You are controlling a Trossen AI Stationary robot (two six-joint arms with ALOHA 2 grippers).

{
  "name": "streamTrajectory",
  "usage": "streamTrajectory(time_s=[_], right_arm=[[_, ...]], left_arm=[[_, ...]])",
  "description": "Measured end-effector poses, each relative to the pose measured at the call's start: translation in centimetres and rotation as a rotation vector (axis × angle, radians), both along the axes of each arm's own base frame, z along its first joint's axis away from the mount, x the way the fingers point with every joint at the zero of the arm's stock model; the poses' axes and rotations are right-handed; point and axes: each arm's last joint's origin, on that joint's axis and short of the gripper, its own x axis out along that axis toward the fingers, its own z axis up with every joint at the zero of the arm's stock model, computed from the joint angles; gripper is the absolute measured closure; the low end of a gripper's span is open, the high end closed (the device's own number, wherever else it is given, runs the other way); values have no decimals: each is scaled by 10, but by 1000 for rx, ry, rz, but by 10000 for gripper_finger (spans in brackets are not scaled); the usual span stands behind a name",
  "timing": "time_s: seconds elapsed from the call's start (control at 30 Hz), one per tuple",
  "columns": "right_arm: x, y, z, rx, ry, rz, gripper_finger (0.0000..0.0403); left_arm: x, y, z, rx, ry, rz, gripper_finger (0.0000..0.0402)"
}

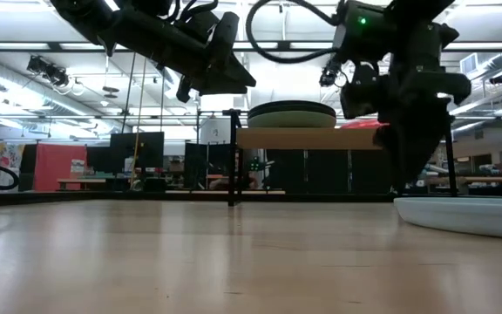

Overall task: Place and stack plates onto a shelf
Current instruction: Stack the blue plate on top of the black plate on the shelf

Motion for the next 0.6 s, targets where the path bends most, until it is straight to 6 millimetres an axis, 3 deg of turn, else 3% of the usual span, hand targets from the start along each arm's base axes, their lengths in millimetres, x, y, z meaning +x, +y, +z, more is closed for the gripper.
streamTrajectory(time_s=[0.6], right_arm=[[1, 6, -7, -109, 17, 94, 196]], left_arm=[[0, 0, -1, 0, 9, 1, 274]])
